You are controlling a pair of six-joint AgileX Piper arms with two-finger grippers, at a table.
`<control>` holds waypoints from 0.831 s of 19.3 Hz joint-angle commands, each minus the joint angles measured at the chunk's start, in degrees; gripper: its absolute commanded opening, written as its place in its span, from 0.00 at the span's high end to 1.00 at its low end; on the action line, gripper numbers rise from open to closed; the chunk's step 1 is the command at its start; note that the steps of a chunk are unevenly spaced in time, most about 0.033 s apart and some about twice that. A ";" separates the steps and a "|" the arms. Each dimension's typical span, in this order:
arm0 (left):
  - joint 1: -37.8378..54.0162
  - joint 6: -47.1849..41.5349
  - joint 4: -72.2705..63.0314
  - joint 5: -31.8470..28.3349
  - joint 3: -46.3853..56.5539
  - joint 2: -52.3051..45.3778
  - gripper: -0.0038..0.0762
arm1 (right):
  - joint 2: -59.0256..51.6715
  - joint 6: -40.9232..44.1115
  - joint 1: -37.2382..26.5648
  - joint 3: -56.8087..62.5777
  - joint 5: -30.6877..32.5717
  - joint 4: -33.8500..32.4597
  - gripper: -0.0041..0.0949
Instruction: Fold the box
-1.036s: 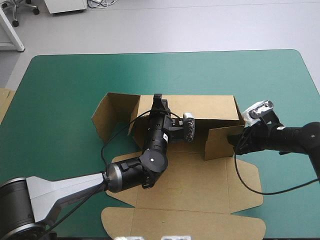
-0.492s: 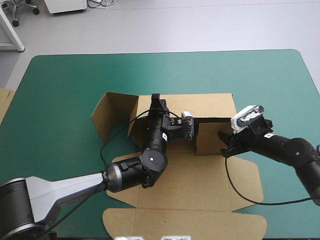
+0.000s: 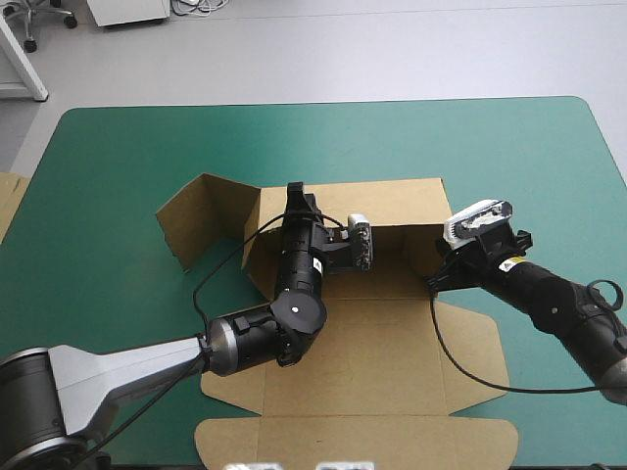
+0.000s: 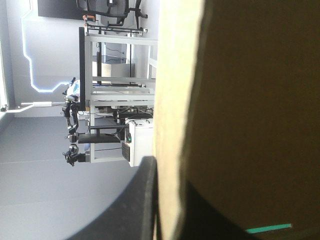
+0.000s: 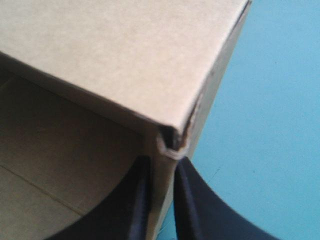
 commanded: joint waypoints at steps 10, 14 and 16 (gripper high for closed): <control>-0.77 -1.60 3.03 -4.99 -1.19 -2.32 0.77 | 3.04 3.50 0.66 -2.11 -2.83 1.95 0.98; -2.60 -1.60 2.08 0.14 -1.68 -2.91 0.60 | 3.72 6.07 0.66 -2.11 -3.87 1.75 0.98; -4.93 -0.84 -0.28 4.51 -2.51 -3.63 0.60 | 4.13 6.76 0.66 -2.11 -4.99 1.75 0.98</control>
